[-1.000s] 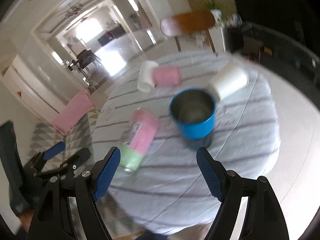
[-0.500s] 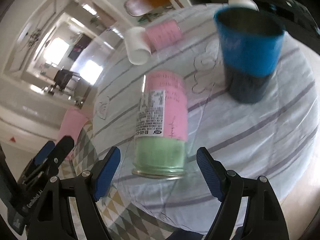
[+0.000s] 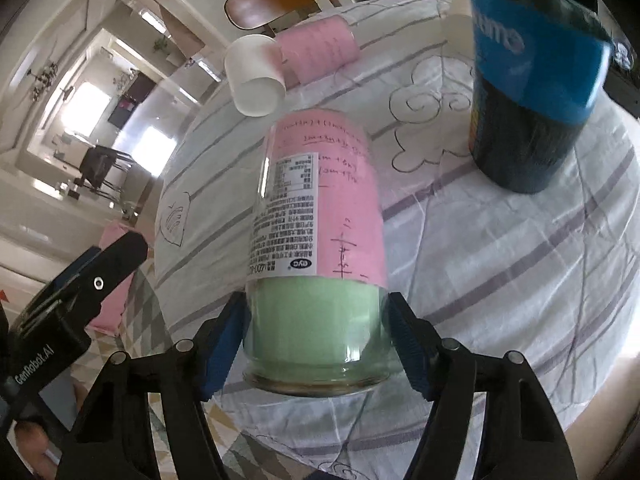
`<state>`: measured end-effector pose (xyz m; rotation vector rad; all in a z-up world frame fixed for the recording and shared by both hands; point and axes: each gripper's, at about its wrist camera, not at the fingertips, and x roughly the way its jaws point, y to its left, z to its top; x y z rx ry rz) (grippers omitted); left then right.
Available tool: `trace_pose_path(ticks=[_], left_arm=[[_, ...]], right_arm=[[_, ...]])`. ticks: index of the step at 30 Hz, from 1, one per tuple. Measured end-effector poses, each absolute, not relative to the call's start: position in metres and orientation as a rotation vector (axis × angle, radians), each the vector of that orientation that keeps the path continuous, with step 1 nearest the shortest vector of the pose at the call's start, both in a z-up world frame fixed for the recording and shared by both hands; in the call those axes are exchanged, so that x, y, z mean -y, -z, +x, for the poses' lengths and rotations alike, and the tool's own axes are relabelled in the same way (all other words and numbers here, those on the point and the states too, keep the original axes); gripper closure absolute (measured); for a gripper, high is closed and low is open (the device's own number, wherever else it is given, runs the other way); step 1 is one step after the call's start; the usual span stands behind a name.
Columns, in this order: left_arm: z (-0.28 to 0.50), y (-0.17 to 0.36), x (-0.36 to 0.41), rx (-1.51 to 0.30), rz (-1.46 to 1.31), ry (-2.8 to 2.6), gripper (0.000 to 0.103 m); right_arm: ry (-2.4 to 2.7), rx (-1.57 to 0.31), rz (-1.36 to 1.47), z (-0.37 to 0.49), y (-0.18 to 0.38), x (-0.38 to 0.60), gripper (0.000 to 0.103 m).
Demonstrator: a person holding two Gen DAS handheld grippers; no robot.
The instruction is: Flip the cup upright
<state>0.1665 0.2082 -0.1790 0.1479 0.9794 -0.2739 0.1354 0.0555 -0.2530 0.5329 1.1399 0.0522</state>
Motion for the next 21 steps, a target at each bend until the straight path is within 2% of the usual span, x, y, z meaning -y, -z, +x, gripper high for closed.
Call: trace_pose_path(ticks=[14,21], left_arm=[[0.185,0.166,-0.22,-1.007,0.1,0.321,0.004],[0.201,0.167,-0.235,-1.005,0.05,0.292,0.004]], right_arm=[[-0.025,-1.133,0.387,0.167,0.178,-0.067,0.032],[-0.021,-1.128,0.352,0.188,0.172,-0.071,0.032]])
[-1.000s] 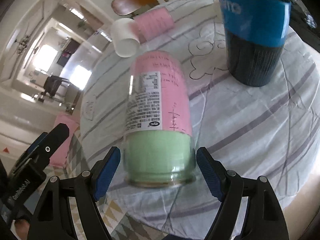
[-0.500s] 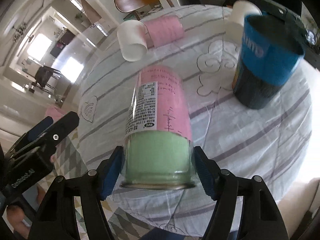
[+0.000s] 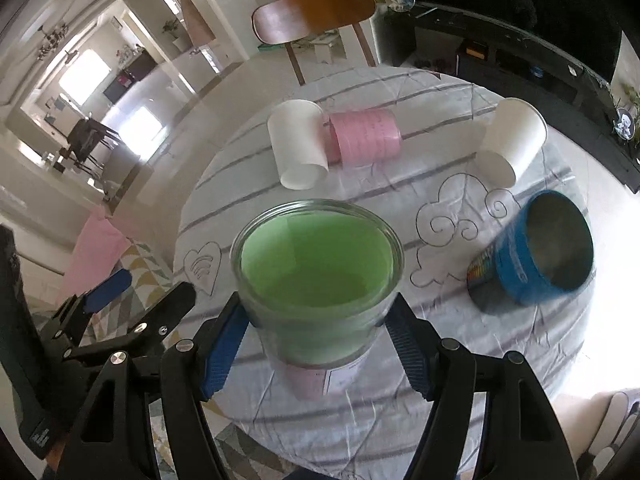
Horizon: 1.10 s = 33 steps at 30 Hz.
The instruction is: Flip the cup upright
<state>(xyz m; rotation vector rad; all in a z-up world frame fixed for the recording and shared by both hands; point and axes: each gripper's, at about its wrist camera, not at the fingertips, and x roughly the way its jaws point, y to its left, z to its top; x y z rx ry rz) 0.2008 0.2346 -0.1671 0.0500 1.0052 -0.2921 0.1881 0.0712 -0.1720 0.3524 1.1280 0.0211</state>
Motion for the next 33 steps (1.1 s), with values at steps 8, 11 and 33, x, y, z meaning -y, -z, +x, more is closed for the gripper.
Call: trace_pose_path(ticks=[8,11,33], left_arm=[[0.205,0.171,-0.248,-1.005,0.035,0.26,0.004],[0.205,0.172,-0.251,-1.002,0.03,0.252,0.004],[0.158,0.146,-0.253,-0.959,0.03,0.133,0.004]], right_arm=[[-0.045,-1.104,0.308,0.197,0.177,-0.081,0.032],[-0.044,-1.092,0.267,0.202,0.177,-0.085,0.032],[-0.193,-1.004,0.168,0.171,0.165,-0.089,0.024]])
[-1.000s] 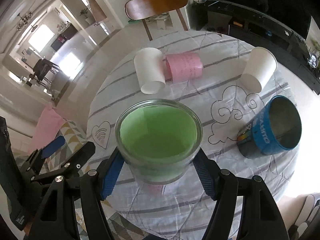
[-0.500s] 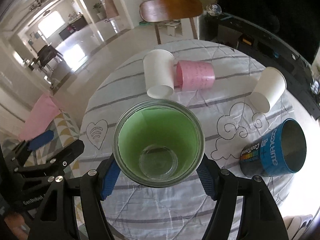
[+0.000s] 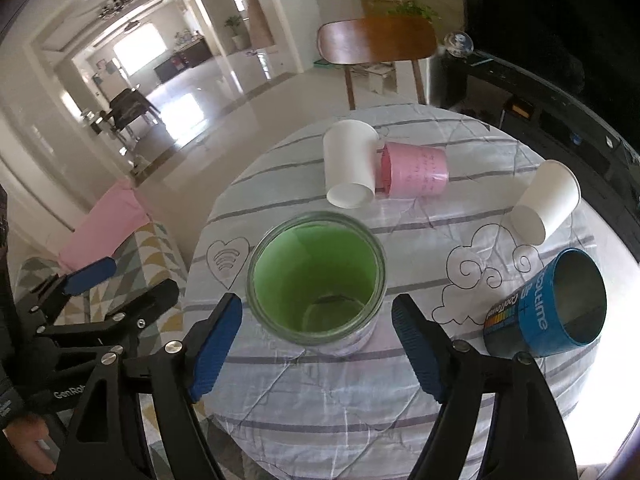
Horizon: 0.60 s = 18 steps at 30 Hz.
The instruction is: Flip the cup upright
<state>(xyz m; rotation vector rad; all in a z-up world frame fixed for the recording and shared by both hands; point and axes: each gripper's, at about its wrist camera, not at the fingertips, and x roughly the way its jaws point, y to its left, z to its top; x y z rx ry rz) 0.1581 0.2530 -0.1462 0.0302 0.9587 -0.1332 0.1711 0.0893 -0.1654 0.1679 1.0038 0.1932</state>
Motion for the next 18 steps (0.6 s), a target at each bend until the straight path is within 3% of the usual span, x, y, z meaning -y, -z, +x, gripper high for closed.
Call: trace_pose_path(ticks=[9,18], left_arm=[[0.109,0.122,-0.213,-0.914,0.027,0.139,0.004],[0.017,0.106,-0.124,-0.818,-0.077,-0.02,0.004]], right_arm=[[-0.198,-0.993,0.164,0.124,0.141,-0.058,0.024],[-0.274,-0.921,0.048,0.058,0.119,0.023,0.024]])
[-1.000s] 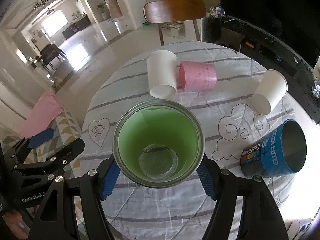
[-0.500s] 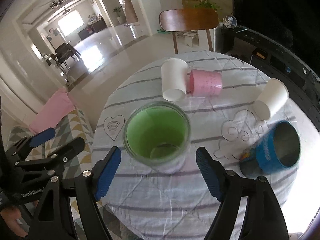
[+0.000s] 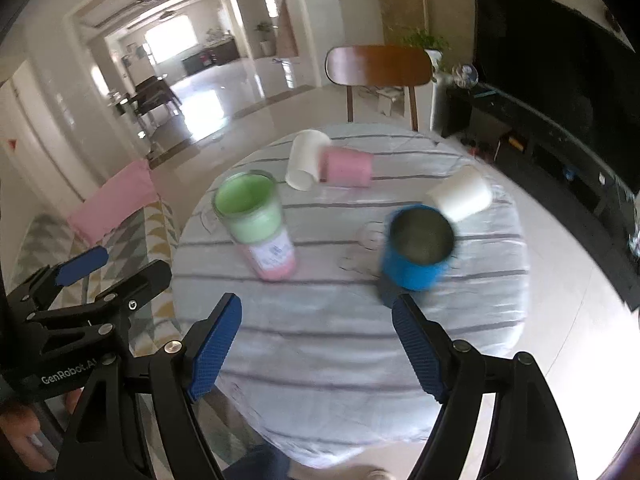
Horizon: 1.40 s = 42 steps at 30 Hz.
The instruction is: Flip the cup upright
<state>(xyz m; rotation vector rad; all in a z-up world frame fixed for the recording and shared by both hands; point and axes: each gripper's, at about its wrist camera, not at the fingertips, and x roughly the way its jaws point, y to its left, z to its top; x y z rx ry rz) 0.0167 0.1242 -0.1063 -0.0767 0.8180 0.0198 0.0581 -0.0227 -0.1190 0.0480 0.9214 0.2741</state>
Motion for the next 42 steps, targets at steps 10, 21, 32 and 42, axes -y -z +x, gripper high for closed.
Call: trace_pose_path(ticks=[10,21,32,42], left_arm=[[-0.053,0.07,-0.041,-0.658,-0.082,-0.151,0.004],[-0.084,0.054,-0.022,-0.584,-0.092,-0.129,0.002],[-0.101,0.053,-0.016,-0.552,-0.048,-0.096,0.001],[-0.111,0.053,-0.016,-0.537,-0.025,-0.111,0.0]], right_arm=[[-0.347,-0.728,-0.099,-0.005,0.078,0.102,0.024],[-0.341,-0.636,-0.084,-0.042,0.06,0.125,0.024],[-0.324,-0.579,-0.067,-0.067,0.064,0.128,0.024],[-0.315,-0.547,-0.061,-0.084,0.073,0.126,0.024]])
